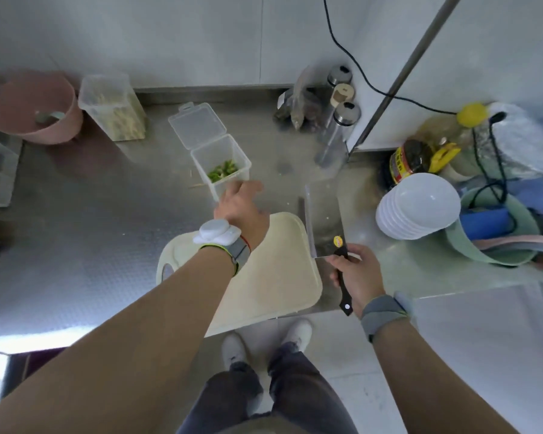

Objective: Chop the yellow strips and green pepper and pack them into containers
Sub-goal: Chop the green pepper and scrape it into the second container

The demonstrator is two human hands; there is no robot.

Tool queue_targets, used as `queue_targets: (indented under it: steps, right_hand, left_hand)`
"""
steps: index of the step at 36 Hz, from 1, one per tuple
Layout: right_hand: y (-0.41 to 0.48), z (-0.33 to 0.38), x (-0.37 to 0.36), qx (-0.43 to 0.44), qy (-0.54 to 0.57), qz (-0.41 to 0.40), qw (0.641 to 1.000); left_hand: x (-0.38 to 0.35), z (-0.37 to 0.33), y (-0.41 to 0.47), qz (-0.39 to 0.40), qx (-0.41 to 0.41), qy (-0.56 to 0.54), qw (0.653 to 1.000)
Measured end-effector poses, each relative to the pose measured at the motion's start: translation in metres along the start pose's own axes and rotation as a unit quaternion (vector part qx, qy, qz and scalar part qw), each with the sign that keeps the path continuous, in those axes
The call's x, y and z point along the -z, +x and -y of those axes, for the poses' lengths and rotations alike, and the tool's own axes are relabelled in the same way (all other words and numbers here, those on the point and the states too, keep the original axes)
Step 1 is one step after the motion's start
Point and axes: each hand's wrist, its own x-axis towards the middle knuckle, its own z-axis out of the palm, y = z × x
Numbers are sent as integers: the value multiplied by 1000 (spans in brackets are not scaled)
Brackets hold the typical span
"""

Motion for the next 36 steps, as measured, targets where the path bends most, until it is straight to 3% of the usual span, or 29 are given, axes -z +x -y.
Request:
queue_targets:
  steps: [7,14,17,23,31,36]
  right_hand:
    - [2,-11,11,-12,-7,6,1000]
    - [2,-27,6,-3,-100,40,994]
    - [4,-35,1,31,-176,23,984]
    - [11,-39,-3,112,-366,24,923]
    - [25,-32,-3,135,-442,74,884]
    - [38,6,-24,204,-386,66,897]
  left_hand:
    - [-27,5,-25,79,-6,16,997]
    - [-39,13,-37,112,5,49,992]
    - [-42,16,-36,106,17,53,993]
    - [-42,17,-30,97,39,60,993]
    - [-42,10,-17,78,70,53,993]
    - [-30,7,-3,23,80,27,996]
